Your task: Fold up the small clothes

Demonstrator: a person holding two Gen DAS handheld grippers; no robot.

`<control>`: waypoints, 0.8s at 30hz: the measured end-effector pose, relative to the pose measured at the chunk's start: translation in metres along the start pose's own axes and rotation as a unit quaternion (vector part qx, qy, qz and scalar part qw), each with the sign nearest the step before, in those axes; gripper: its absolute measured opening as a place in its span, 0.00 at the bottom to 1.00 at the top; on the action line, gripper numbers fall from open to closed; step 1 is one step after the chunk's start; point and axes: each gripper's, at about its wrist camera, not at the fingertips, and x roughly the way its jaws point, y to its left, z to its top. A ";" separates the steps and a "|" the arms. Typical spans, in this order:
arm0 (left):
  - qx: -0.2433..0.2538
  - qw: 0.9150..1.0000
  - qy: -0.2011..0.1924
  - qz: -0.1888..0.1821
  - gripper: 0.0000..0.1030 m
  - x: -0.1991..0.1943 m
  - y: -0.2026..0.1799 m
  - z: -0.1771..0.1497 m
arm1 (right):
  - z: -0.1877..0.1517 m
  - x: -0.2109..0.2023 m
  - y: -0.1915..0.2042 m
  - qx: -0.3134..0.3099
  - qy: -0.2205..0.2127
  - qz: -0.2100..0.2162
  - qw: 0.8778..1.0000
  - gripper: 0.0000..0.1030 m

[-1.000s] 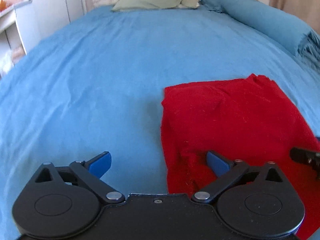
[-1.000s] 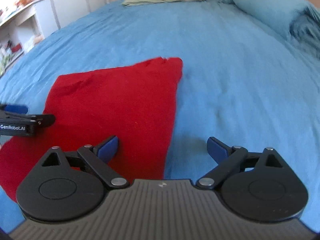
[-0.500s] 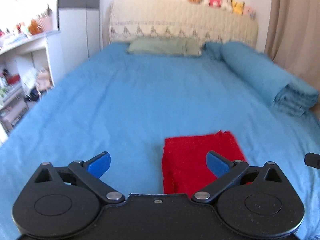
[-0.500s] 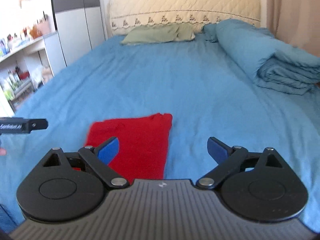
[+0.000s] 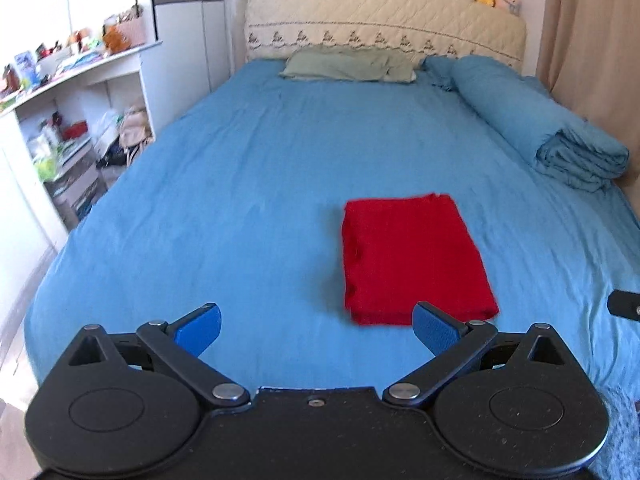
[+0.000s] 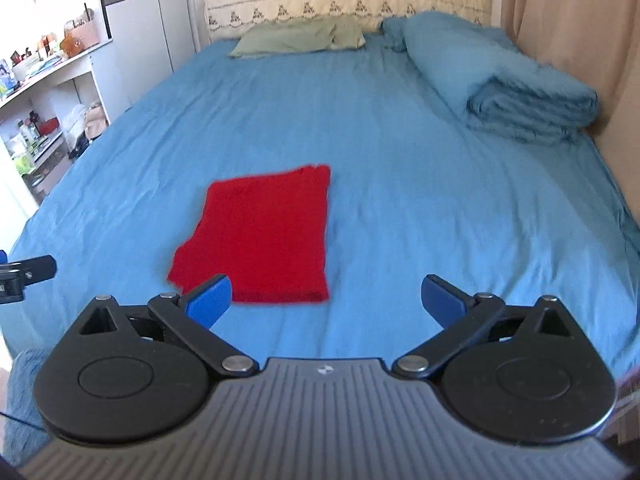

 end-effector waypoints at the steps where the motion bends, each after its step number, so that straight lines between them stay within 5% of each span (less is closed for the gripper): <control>1: -0.004 1.000 0.002 -0.001 1.00 -0.002 0.000 -0.004 | -0.006 -0.004 0.001 0.000 0.002 -0.002 1.000 1.00; 12: 0.009 1.000 -0.009 -0.009 1.00 -0.027 0.000 -0.028 | -0.048 -0.024 0.006 0.000 0.016 -0.021 1.000 1.00; 24: 0.015 1.000 -0.011 -0.006 1.00 -0.026 -0.009 -0.032 | -0.044 -0.029 0.015 -0.018 0.000 -0.020 1.000 1.00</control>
